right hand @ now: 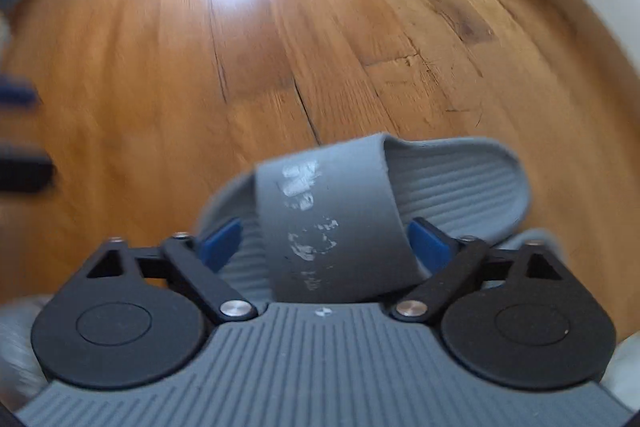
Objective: Organize scattered shoes
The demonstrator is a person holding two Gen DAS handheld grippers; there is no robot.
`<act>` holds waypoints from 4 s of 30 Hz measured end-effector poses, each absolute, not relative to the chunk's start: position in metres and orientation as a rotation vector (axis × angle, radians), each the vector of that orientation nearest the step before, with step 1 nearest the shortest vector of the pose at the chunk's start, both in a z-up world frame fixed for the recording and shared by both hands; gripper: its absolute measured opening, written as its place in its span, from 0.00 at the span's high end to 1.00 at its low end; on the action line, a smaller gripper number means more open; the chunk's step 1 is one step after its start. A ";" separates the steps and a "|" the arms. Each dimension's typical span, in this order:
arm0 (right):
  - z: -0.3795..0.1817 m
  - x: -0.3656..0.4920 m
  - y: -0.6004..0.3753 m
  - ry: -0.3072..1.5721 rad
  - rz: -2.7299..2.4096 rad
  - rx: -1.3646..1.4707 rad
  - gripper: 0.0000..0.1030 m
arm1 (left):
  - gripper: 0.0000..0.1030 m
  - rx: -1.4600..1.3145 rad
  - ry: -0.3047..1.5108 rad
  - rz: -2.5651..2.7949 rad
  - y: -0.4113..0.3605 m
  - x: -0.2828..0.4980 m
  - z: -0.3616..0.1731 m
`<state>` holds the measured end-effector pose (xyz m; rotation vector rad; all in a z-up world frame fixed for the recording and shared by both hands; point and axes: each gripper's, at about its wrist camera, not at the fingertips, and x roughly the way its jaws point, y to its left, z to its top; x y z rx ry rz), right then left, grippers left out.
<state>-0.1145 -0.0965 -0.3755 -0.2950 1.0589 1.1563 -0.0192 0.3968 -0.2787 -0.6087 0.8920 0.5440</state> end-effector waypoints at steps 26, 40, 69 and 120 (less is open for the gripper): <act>-0.437 -0.185 -0.087 0.596 1.314 -1.130 0.03 | 0.11 -0.655 0.956 0.609 0.408 -0.027 -0.293; -0.434 -0.222 -0.033 0.577 1.377 -1.091 0.13 | 0.11 -0.630 0.976 0.577 0.405 -0.028 -0.295; -0.287 -0.088 -0.537 0.923 0.729 -0.060 0.01 | 0.49 0.206 1.064 -0.166 0.012 0.346 -0.356; -0.455 -0.129 -0.244 0.532 1.417 -1.517 0.24 | 0.10 -0.036 1.048 -0.004 0.232 0.078 -0.292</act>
